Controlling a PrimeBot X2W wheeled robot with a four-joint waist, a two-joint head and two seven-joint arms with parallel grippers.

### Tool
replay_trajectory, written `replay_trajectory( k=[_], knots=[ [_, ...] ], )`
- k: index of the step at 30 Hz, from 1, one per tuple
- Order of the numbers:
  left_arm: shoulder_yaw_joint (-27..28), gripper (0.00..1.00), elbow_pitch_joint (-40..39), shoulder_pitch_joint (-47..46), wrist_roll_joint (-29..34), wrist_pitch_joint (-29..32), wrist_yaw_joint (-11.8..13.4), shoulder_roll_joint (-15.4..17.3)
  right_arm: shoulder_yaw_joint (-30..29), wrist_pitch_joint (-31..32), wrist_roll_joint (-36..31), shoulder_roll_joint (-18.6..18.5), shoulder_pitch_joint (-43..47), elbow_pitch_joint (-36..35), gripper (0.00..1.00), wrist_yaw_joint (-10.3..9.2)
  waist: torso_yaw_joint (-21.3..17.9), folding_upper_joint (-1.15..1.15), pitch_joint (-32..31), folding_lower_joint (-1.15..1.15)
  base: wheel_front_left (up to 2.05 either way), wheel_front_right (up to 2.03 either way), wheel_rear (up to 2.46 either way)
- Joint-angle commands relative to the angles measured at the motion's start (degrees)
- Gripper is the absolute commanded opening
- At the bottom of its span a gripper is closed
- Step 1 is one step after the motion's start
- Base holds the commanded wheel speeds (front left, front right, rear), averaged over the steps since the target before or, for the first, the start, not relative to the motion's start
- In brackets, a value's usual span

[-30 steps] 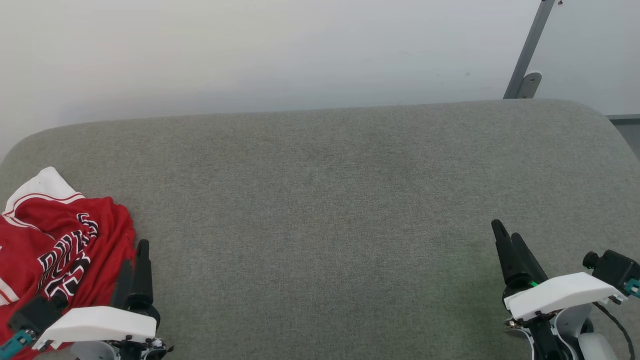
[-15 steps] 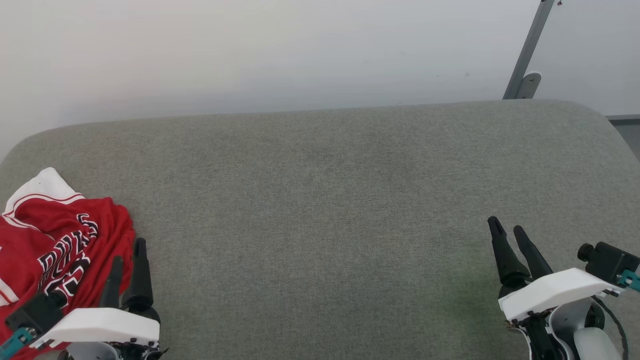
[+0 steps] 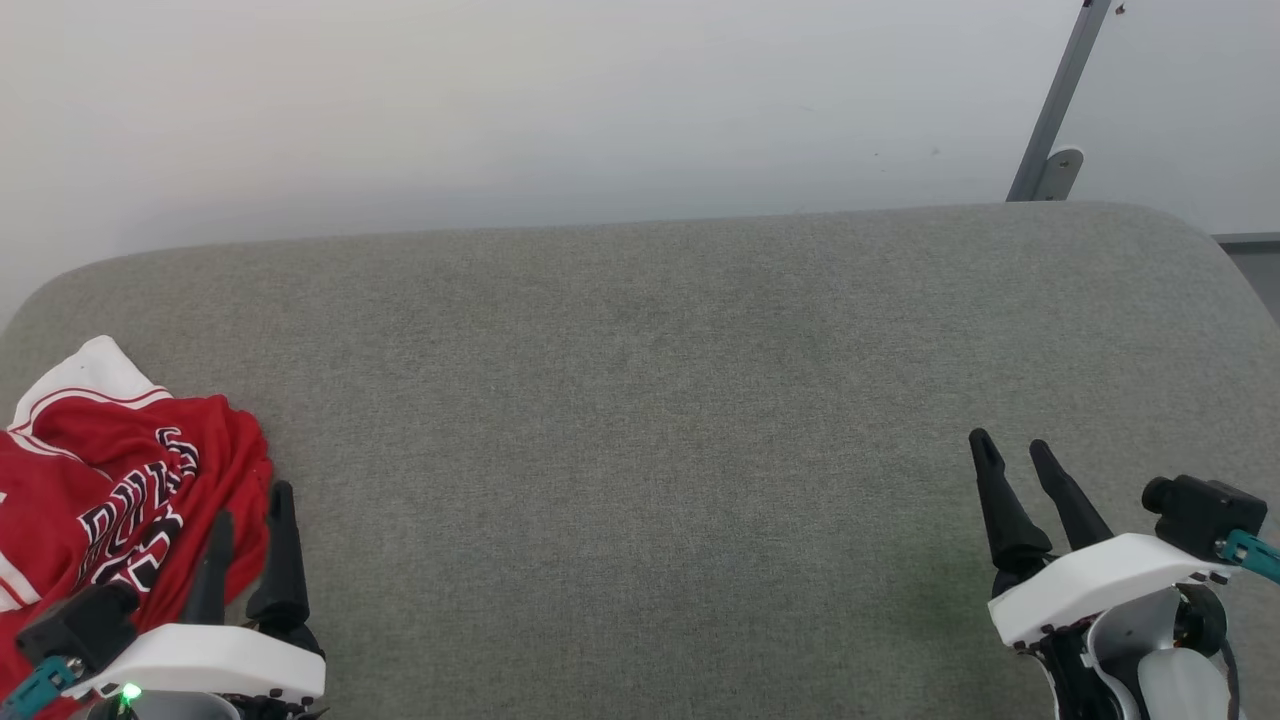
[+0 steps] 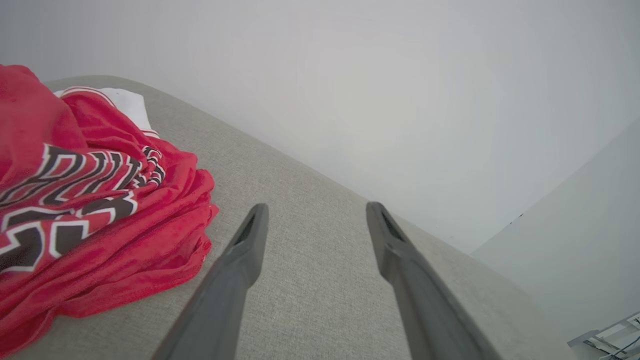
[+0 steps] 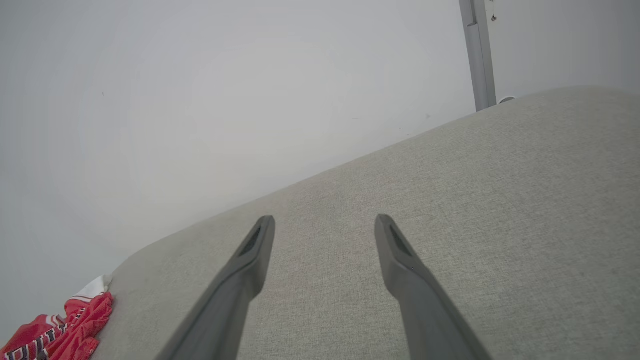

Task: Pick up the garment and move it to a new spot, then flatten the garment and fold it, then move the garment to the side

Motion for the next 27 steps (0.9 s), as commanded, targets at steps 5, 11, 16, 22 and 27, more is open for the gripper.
replay_trajectory(
  k=[5,11,16,22,27],
  knots=[
    [-0.2,1.00,-0.9,0.1,3.2,-1.2,-0.2,0.9,0.4,-0.7,-3.5,-0.4,-1.3,-0.8,1.00,0.00,0.0,0.00,-0.1,0.00,0.00,0.00,0.00],
    [-0.4,1.00,-1.3,0.5,6.1,-1.9,-0.3,1.4,0.6,-1.1,-6.4,-0.5,-1.4,-1.2,1.00,0.00,0.0,0.00,-0.1,0.00,0.00,0.00,0.00],
    [-0.5,1.00,-1.5,0.9,8.0,-2.6,-0.3,1.7,0.8,-1.5,-8.8,-0.5,-1.4,-1.4,1.00,0.00,0.0,0.00,-0.2,0.00,0.00,0.00,0.00],
    [-0.7,1.00,-1.8,1.0,10.3,-3.4,-0.3,2.1,1.0,-1.7,-11.6,-0.5,-1.4,-1.8,1.00,0.00,-0.1,0.00,-0.3,0.00,0.00,0.00,0.00],
    [-1.0,1.00,-1.9,1.1,12.0,-3.9,-0.3,2.4,1.0,-2.0,-13.3,-0.6,-1.3,-1.9,1.00,0.00,-0.1,0.00,-0.3,0.00,0.00,0.00,0.00]
  ],
)
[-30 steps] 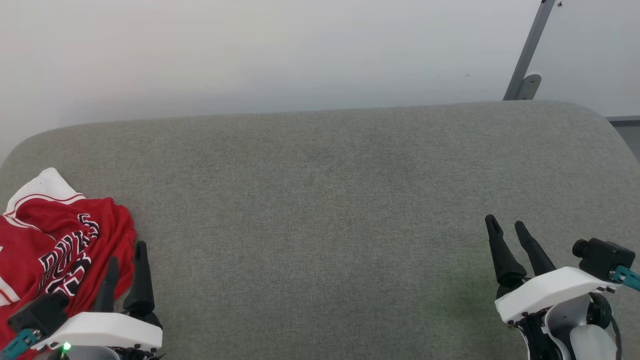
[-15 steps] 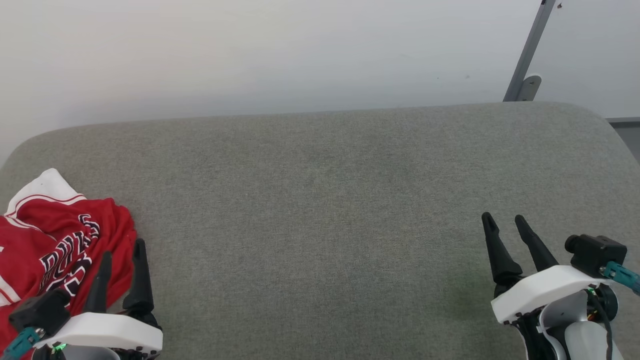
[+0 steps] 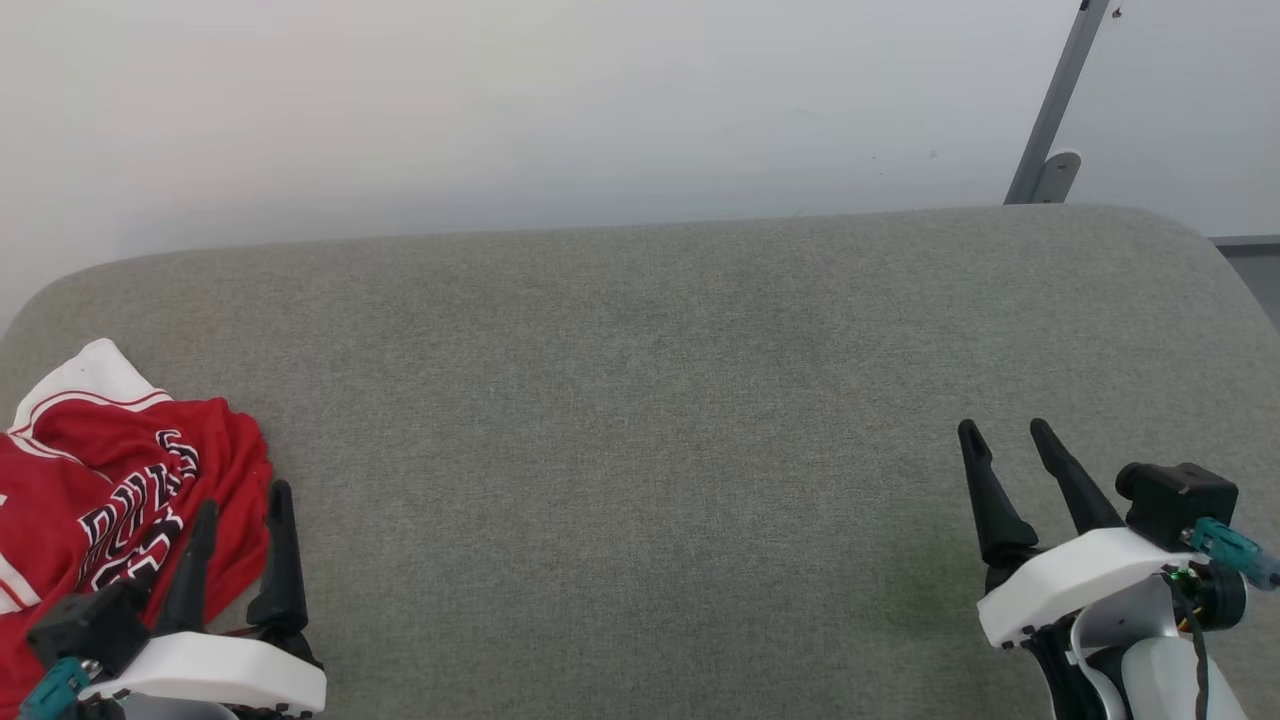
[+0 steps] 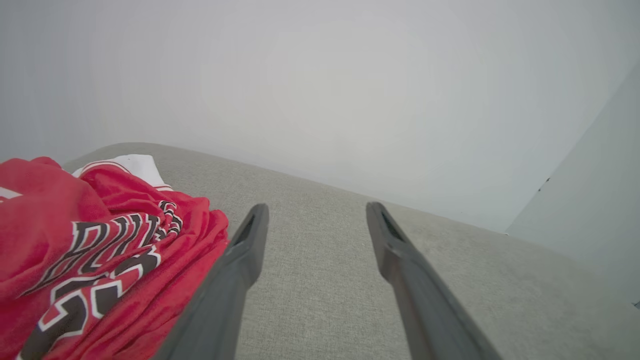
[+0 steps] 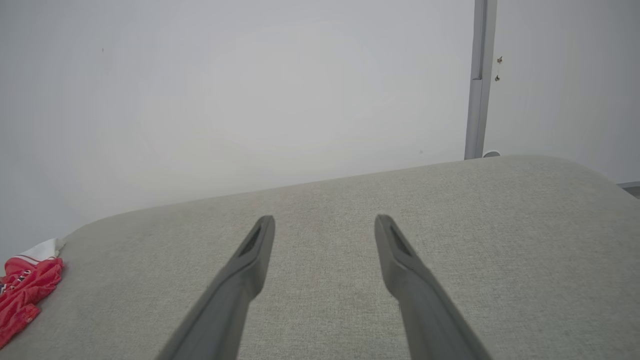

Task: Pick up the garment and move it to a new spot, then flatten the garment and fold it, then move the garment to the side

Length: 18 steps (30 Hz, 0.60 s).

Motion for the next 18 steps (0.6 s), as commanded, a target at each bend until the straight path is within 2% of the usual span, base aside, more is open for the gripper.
replay_trajectory(
  k=[1,18],
  knots=[
    [-0.1,1.00,-0.5,0.1,1.4,-0.6,-0.3,0.5,0.1,-0.5,-1.3,-0.4,-0.8,-0.4,1.00,0.00,0.0,0.00,0.0,0.00,0.00,0.00,0.00],
    [-0.8,1.00,-0.6,0.5,7.3,-2.4,-0.2,1.8,0.7,-1.2,-8.4,-0.3,-0.7,-1.4,1.00,-0.01,0.0,0.00,-0.1,0.00,0.00,0.00,0.00]
  ],
)
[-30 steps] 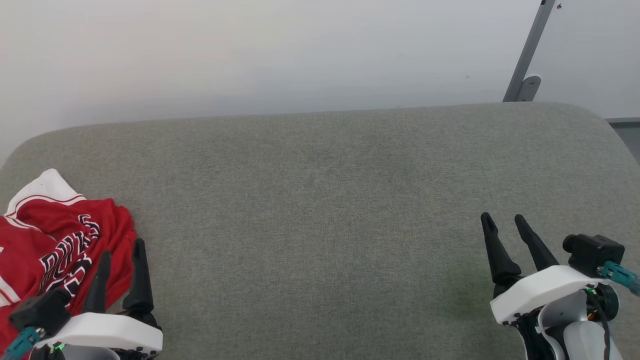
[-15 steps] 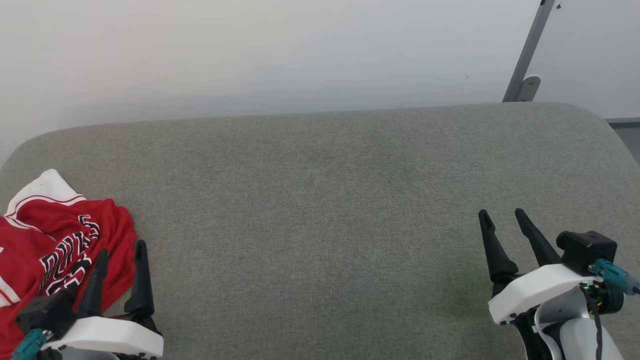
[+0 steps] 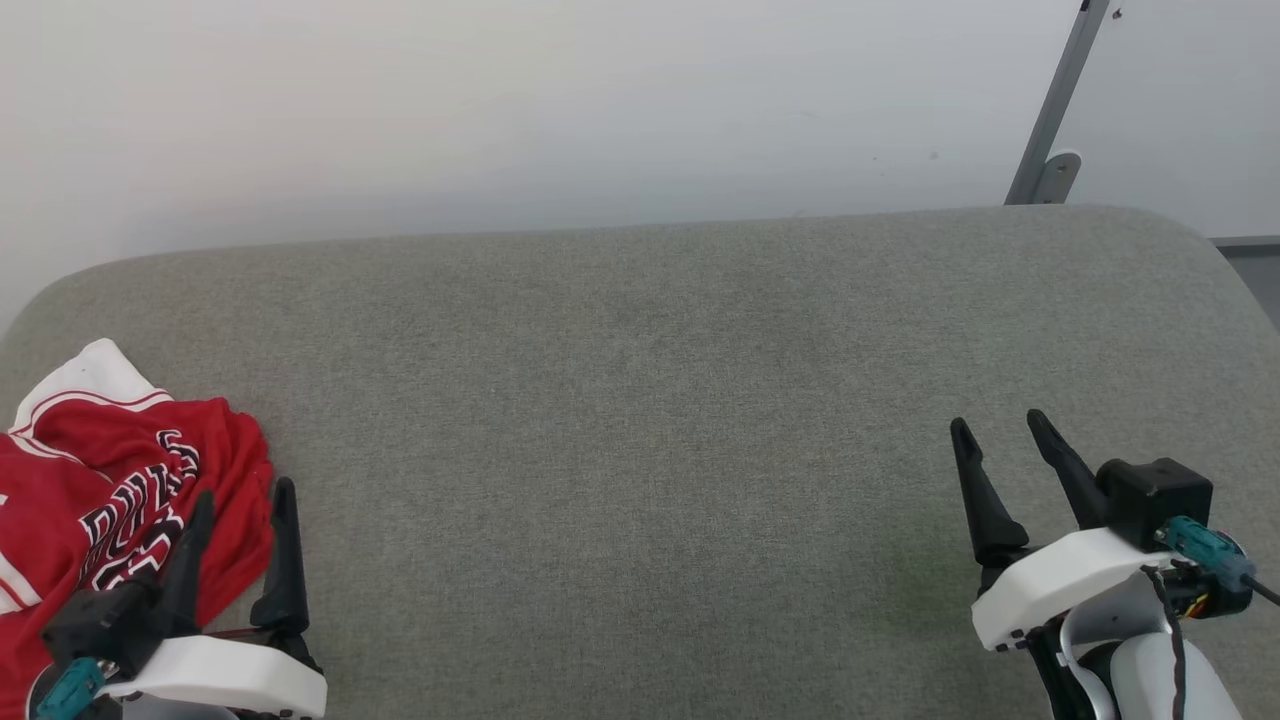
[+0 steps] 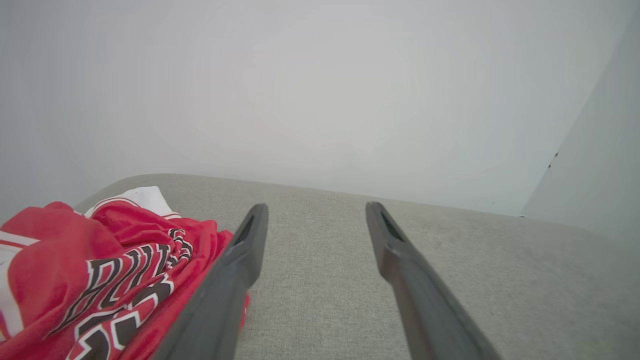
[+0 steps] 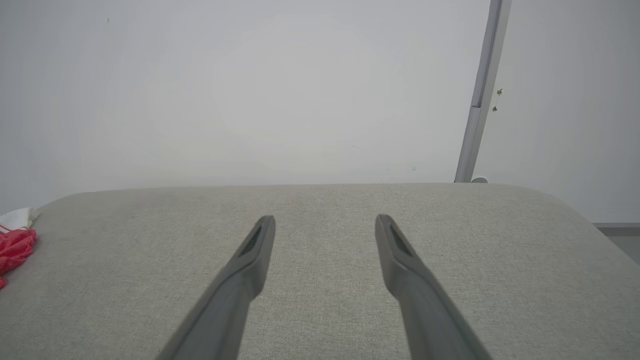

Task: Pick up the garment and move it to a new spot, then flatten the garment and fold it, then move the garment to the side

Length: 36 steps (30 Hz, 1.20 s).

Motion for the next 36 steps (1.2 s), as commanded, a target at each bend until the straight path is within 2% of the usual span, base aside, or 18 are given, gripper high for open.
replay_trajectory(
  k=[1,9,19,24,36],
  knots=[
    [-0.1,1.00,-0.1,0.3,1.1,-0.5,-0.2,0.5,0.1,-0.4,-1.4,0.0,-0.7,-0.5,1.00,-0.02,0.0,0.00,0.0,0.00,0.00,0.00,0.00],
    [-0.1,1.00,-0.4,0.4,3.2,-1.3,0.0,0.7,-0.1,-0.9,-4.3,-0.3,-0.7,-0.5,1.00,-0.02,0.0,0.00,-0.1,0.00,0.00,0.00,0.00],
    [-0.3,1.00,0.2,0.5,2.1,-1.1,-0.5,0.6,-0.5,-0.9,-4.6,0.1,-0.4,-0.8,1.00,-0.02,0.0,0.00,-0.1,0.00,0.00,0.00,0.00],
    [0.8,1.00,0.9,-0.1,1.1,-0.9,0.5,0.9,1.4,-0.3,-4.0,-0.1,-0.7,-1.0,1.00,-0.02,1.4,0.00,-0.4,0.00,0.00,0.00,0.00],
    [4.6,1.00,0.9,0.7,-1.3,0.3,2.8,2.4,8.7,1.2,-1.6,-0.6,-2.2,-0.6,1.00,-0.02,11.4,0.00,-2.1,0.00,0.00,0.00,0.00]
  ],
)
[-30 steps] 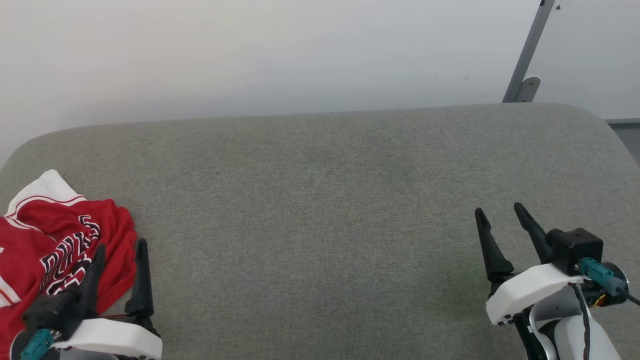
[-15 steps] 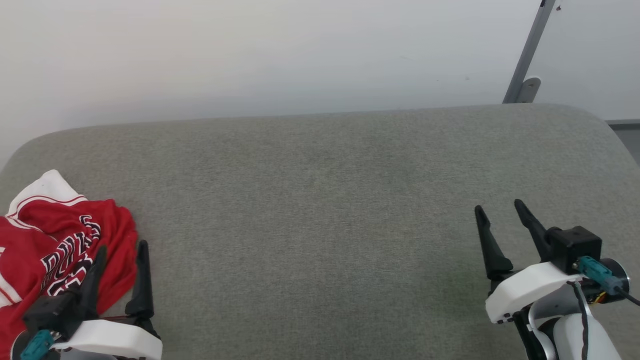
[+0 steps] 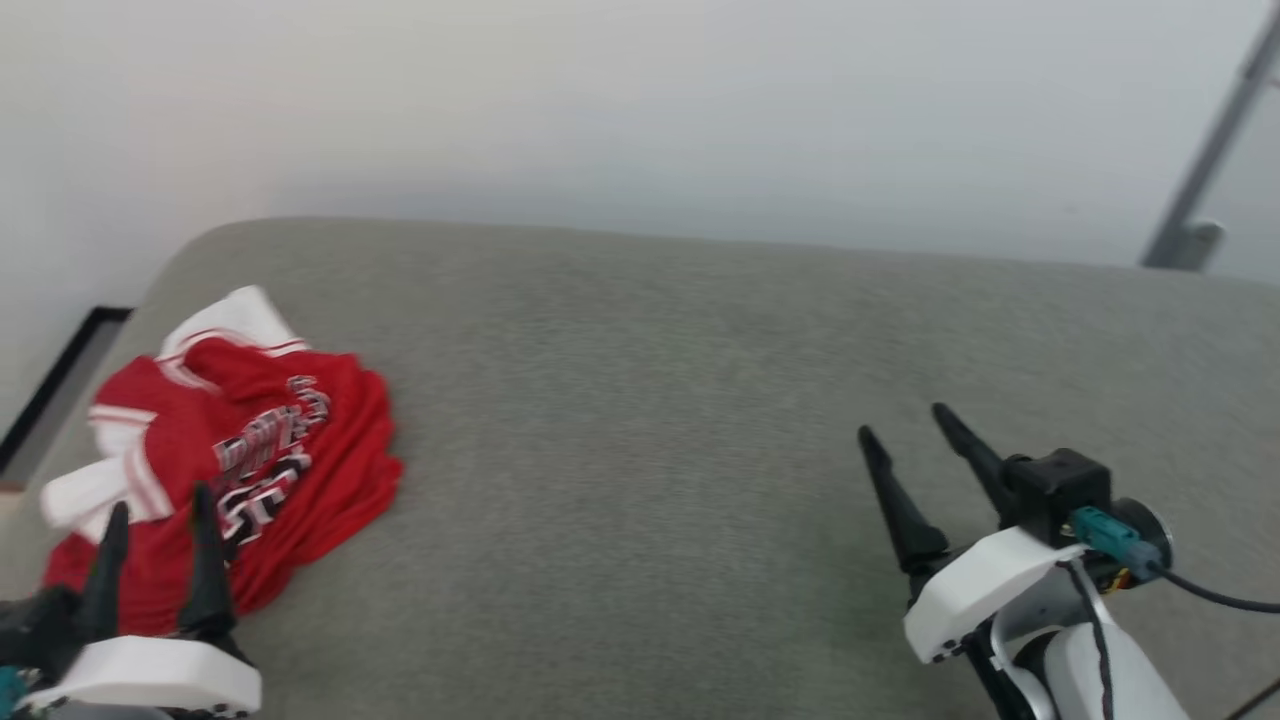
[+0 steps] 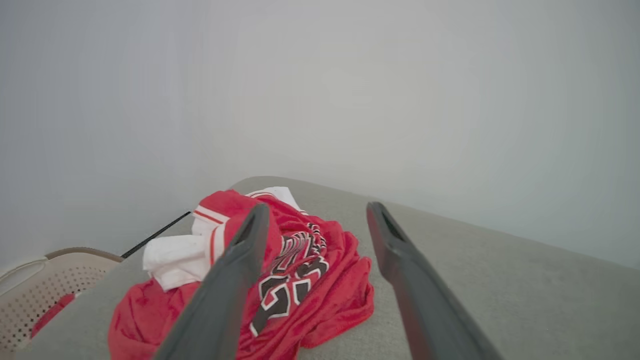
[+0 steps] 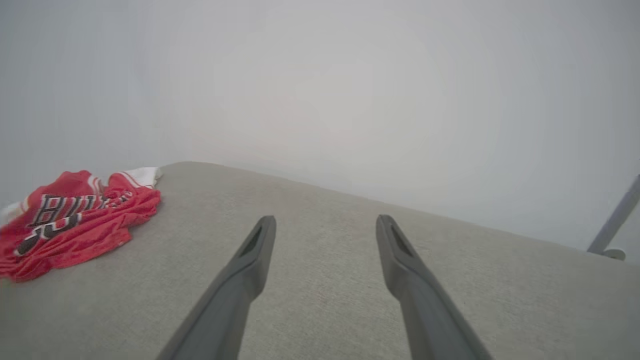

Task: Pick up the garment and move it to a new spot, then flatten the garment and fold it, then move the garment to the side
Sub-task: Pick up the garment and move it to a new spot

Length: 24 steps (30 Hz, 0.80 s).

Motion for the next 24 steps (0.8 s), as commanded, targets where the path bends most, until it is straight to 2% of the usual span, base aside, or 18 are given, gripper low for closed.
replay_trajectory(
  k=[1,8,13,19,24],
  knots=[
    [0.4,1.00,-0.2,0.9,-0.6,0.2,0.4,0.3,0.3,0.2,0.6,0.0,-0.4,0.1,1.00,-0.02,2.9,0.00,-0.7,0.00,0.00,0.00,0.00],
    [1.3,1.00,-1.2,2.1,-1.5,1.4,1.5,0.4,2.9,0.6,2.0,0.1,-0.4,-0.1,1.00,-0.03,8.5,0.00,-1.3,0.00,0.00,0.00,0.00],
    [1.2,1.00,-1.7,2.4,-1.8,2.0,1.5,0.5,3.9,0.8,2.3,-0.1,-0.2,-0.3,1.00,-0.03,11.0,0.00,-1.4,0.00,0.00,0.00,0.00],
    [0.8,1.00,-2.0,1.9,-2.6,2.6,1.8,0.2,3.0,1.0,2.0,0.0,0.3,-1.0,1.00,-0.03,12.7,0.00,-0.8,0.00,0.00,0.00,0.00],
    [0.5,1.00,-0.8,-0.9,-3.7,3.6,1.5,0.1,1.9,1.6,1.7,-0.2,-0.3,-2.1,1.00,-0.03,12.3,0.00,1.1,0.00,0.00,0.00,0.00]
  ],
)
